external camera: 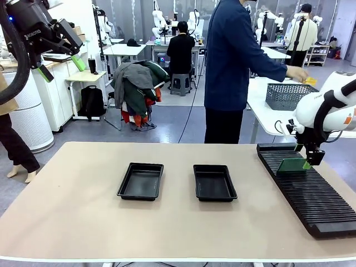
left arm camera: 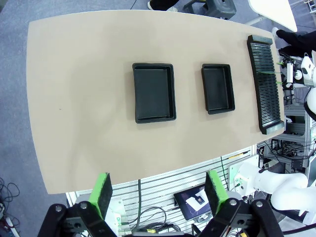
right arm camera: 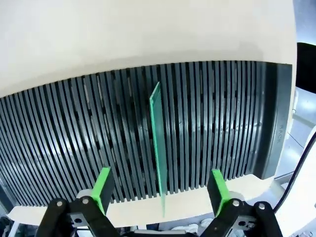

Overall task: Inspect and transfer BCBs to ESD trays.
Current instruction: Pick up the Blank PCB from the PCB Rack and place it in the left ESD tray.

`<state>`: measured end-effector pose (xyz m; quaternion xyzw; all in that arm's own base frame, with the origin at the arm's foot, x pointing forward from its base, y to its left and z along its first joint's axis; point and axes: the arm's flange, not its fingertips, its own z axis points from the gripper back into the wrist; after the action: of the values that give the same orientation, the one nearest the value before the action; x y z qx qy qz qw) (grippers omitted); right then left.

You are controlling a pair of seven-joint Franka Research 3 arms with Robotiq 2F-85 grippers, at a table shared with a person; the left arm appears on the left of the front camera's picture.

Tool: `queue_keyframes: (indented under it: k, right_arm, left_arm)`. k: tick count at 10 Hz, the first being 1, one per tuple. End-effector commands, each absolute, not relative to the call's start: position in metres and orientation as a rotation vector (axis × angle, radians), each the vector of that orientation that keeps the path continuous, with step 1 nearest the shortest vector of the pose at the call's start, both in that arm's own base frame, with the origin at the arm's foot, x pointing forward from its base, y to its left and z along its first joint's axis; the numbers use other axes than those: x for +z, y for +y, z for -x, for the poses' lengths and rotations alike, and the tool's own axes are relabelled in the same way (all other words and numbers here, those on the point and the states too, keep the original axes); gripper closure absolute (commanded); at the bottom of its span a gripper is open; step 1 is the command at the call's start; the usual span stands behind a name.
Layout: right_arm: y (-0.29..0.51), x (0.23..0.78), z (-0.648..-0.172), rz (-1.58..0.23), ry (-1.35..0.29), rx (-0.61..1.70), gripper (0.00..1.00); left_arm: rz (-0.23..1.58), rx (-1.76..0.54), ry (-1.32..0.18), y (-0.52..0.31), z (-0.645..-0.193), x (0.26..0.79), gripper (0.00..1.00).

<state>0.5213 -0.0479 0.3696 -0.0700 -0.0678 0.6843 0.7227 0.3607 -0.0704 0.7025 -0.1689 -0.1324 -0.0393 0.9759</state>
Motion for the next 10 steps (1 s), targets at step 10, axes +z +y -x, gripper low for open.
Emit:
queue_keyframes:
  k: [10]
  right_arm:
    - [-0.044, 0.356, -0.529, 0.163, -0.144, 1.548, 0.00]
  left_arm:
    - [0.346, -0.078, -0.264, -0.071, -0.360, 0.702, 0.00]
